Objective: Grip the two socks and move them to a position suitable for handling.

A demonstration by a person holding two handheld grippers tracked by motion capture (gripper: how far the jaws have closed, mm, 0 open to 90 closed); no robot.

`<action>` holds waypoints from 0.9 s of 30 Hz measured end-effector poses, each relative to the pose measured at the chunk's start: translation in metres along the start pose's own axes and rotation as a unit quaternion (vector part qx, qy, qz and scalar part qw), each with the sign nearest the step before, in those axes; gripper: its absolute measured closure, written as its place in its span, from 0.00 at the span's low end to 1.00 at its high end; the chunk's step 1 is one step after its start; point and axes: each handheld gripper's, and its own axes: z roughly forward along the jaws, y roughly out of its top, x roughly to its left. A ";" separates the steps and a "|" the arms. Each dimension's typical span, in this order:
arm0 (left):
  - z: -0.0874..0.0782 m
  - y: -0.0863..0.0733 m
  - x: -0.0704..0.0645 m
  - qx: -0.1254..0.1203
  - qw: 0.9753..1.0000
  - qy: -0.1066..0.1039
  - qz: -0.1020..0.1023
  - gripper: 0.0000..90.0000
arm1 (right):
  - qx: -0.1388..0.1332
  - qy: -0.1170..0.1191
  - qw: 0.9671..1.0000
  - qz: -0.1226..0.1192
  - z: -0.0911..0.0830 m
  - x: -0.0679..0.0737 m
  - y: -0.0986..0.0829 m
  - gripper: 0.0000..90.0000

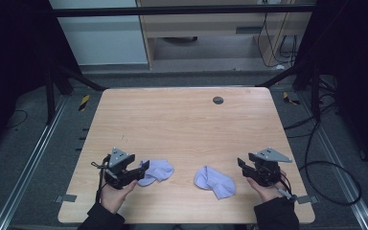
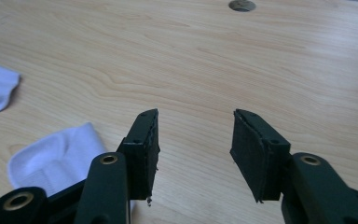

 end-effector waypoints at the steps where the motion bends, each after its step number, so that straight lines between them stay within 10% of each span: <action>1: 0.001 0.001 -0.003 -0.001 1.000 0.000 0.003 0.38 | 0.001 0.005 1.000 0.000 -0.001 0.003 0.001 0.57; 27: 0.031 0.010 -0.057 0.014 0.998 -0.038 0.041 0.39 | 0.017 0.059 0.997 -0.036 -0.002 0.039 -0.010 0.58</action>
